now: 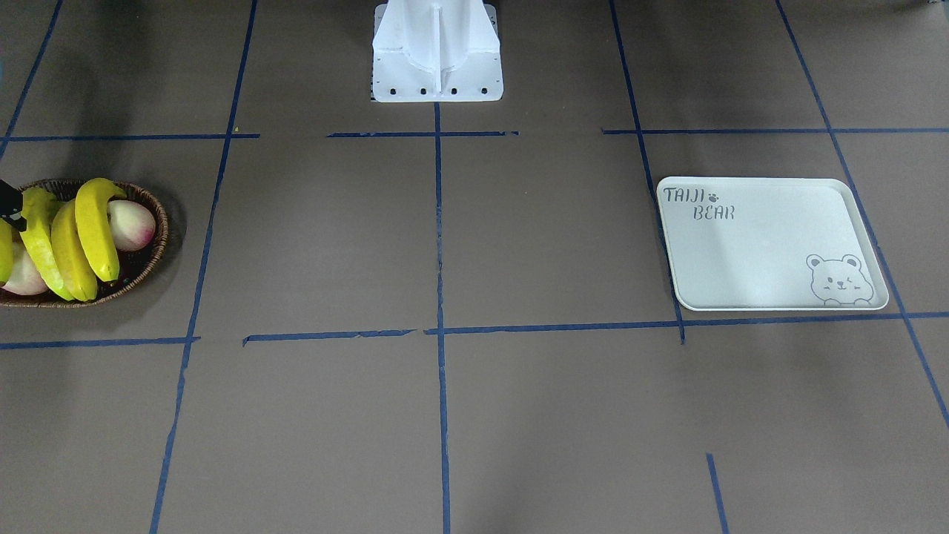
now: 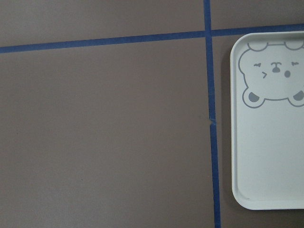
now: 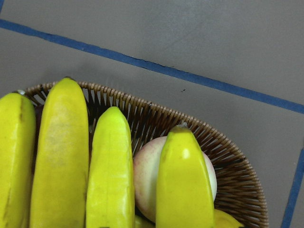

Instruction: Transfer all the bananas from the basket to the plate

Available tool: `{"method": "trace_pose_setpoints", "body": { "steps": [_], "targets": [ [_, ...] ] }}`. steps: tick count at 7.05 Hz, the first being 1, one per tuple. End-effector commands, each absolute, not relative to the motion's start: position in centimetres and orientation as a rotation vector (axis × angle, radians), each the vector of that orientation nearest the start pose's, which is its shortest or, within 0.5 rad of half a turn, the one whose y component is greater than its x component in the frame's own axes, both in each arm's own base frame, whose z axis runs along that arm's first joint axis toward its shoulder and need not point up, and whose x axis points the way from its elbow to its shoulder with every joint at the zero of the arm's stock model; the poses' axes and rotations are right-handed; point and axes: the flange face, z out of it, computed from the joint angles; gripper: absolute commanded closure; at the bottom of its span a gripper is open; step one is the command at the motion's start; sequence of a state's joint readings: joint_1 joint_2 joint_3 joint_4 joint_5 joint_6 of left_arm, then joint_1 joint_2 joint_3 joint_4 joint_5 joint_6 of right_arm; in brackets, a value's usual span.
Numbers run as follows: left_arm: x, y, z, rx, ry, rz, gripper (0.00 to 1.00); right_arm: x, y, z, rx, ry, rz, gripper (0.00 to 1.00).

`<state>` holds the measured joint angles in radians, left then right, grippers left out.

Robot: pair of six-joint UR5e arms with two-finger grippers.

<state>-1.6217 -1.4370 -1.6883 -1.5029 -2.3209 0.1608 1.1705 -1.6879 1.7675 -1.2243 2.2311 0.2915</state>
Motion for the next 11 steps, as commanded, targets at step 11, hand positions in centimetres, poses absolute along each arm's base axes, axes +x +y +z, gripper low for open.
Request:
{"method": "trace_pose_setpoints", "body": {
  "steps": [11],
  "targets": [
    [-8.0,-42.5,67.4,-0.012,0.756,0.082,0.0,-11.8,-45.6,61.9,0.153,-0.715,-0.357,0.1]
  ]
}}
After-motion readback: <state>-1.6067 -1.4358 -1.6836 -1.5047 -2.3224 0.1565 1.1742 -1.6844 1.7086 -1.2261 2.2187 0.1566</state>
